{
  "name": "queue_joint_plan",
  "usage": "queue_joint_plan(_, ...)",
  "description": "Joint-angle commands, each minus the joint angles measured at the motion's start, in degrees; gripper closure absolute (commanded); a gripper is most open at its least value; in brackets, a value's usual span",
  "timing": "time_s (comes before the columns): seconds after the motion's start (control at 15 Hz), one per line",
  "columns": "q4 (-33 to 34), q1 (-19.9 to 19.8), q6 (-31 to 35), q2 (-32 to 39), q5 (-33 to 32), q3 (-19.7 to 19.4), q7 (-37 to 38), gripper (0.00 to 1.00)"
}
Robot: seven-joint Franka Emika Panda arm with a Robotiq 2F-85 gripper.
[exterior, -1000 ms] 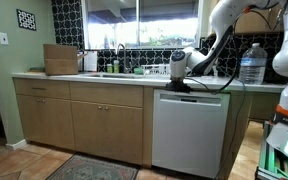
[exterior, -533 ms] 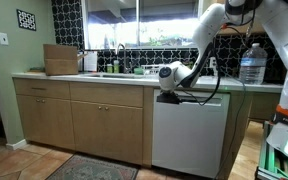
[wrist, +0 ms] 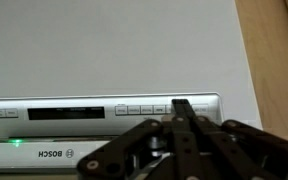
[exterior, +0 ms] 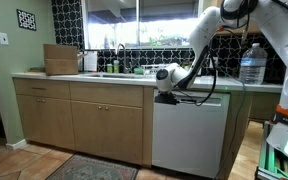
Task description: Turn on the dishwasher
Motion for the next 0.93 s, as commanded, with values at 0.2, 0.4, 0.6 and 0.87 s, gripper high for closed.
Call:
queue_joint_plan(0.2,2.0,1.3,1.1,1.0,1.2,-3.0,-1.8,1.00)
queue_joint_plan(0.4,3.8,0.9,1.7,1.8,0.9,-4.3,-3.5,1.00)
queue_joint_plan(0.6,6.4,0.6,3.1,3.8,0.9,-5.2,-6.1,1.00)
queue_joint_plan(0.87,9.7,0.5,5.4,6.7,0.8,-6.0,-7.8,1.00)
